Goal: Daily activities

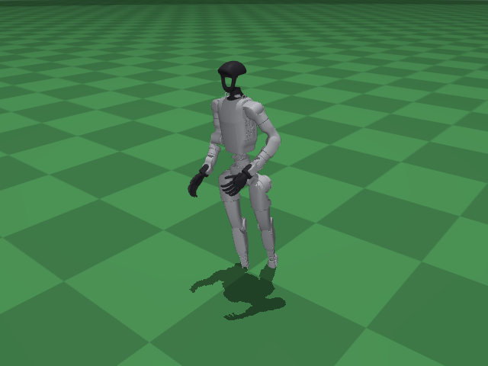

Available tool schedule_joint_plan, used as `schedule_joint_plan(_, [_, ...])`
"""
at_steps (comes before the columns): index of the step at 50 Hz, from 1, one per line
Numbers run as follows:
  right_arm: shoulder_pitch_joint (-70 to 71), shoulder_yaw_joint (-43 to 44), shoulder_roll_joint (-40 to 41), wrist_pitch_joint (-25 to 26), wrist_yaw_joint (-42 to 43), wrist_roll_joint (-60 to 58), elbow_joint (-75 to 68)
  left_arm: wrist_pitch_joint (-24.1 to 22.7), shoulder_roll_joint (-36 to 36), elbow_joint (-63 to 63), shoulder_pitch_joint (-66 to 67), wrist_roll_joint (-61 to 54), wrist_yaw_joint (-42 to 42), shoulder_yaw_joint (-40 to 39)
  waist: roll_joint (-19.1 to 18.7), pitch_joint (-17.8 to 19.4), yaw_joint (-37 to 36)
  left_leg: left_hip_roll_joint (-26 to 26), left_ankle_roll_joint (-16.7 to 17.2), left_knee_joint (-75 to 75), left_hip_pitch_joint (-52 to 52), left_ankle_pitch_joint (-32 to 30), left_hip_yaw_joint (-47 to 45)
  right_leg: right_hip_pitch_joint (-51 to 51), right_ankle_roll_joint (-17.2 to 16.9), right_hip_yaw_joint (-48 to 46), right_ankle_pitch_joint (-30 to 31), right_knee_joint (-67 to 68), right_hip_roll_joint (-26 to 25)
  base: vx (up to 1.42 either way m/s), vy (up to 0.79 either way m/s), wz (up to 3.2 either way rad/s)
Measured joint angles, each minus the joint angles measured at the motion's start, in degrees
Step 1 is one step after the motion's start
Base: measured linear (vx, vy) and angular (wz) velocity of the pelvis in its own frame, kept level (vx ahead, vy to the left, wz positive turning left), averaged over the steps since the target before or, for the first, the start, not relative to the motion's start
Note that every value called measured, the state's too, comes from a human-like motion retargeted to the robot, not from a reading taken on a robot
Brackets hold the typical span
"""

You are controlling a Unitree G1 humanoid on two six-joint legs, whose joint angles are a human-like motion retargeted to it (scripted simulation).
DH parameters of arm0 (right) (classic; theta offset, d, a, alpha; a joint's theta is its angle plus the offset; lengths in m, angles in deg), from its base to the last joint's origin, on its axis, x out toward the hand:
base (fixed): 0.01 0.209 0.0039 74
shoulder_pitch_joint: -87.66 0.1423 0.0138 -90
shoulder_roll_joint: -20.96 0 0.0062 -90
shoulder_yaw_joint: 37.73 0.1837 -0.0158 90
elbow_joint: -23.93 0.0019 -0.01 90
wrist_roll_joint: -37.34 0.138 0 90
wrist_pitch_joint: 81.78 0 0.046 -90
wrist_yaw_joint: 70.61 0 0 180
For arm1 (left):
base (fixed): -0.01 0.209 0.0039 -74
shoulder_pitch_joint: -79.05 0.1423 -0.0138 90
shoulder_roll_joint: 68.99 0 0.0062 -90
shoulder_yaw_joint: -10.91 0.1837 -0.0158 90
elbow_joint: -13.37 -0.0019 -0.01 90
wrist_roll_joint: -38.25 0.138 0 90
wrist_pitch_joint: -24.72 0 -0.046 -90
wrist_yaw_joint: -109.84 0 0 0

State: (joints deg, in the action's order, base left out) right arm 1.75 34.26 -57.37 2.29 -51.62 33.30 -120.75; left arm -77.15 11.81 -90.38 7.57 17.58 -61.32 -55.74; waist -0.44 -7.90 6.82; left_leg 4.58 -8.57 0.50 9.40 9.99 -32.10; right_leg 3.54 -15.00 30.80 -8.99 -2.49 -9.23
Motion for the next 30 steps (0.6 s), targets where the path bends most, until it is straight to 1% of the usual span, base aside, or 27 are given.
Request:
schedule_joint_plan(15, [0.7, 0.1, 0.3, 0.2, 1.2, -1.3, -1.3, 0.4, -0.9, -0.1, -0.2, 2.5, 0.3, 0.2, 0.0, 0.0, 0.5, 0.0, 0.1, -0.3, 0.2, 0.1, -0.5, 0.0, 0.0, 0.4, 0.1, 0.0, -0.1, 0.00, 0.00, 0.00])
schedule_joint_plan(30, [0.7, 0.3, 0.0, 0.5, 1.9, -2.0, -1.6, 0.7, -0.2, -1.1, -0.3, 3.4, 1.6, -0.3, 0.3, -0.2, 1.1, 0.1, 0.0, -0.5, 0.1, -0.2, -0.8, 0.2, 0.0, 0.3, 0.2, 0.0, -0.1, 0.00, 0.00, 0.00])
